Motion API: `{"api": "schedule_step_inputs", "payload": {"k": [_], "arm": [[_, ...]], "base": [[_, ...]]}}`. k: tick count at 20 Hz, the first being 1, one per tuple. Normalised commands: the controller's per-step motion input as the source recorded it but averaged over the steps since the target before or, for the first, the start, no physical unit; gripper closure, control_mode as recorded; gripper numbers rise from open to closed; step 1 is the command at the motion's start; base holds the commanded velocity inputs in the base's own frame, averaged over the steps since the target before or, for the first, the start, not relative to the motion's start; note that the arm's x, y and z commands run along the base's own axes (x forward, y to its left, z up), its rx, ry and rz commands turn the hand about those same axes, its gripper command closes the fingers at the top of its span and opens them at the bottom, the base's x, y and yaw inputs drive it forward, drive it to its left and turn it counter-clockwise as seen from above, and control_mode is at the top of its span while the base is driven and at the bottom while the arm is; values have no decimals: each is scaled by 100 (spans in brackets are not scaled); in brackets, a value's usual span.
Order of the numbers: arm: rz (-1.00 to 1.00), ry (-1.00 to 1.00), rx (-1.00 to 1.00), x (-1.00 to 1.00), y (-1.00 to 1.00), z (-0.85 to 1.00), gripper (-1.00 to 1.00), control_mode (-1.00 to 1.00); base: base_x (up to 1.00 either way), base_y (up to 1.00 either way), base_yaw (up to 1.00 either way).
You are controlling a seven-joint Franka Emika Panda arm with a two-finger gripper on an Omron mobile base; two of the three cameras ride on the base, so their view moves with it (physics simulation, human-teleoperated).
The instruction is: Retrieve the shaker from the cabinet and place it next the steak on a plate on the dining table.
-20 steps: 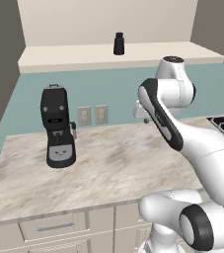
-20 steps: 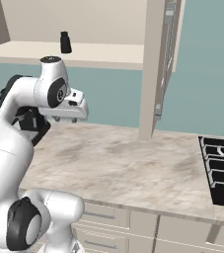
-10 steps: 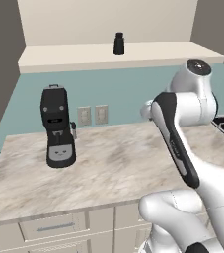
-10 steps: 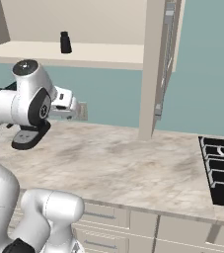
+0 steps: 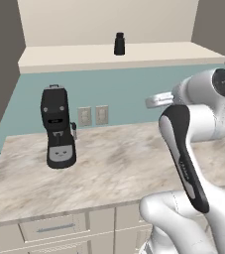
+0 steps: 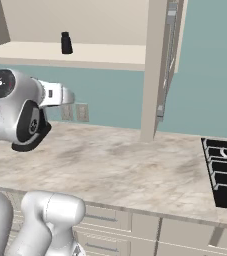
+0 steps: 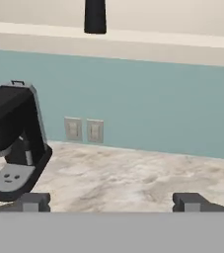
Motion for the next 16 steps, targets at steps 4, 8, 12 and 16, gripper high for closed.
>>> {"api": "schedule_step_inputs", "payload": {"k": [4, 8, 12, 16], "arm": [[7, -19, 0, 1, 14, 76, -100, -100], [1, -13, -1, 8, 13, 62, -100, -100], [0, -3, -3, 26, 11, 60, -100, -100], [1, -14, -9, 30, 4, 48, -100, -100]], "base": [[0, 0, 0], [0, 0, 0], [0, 0, 0], [0, 0, 0]]}}
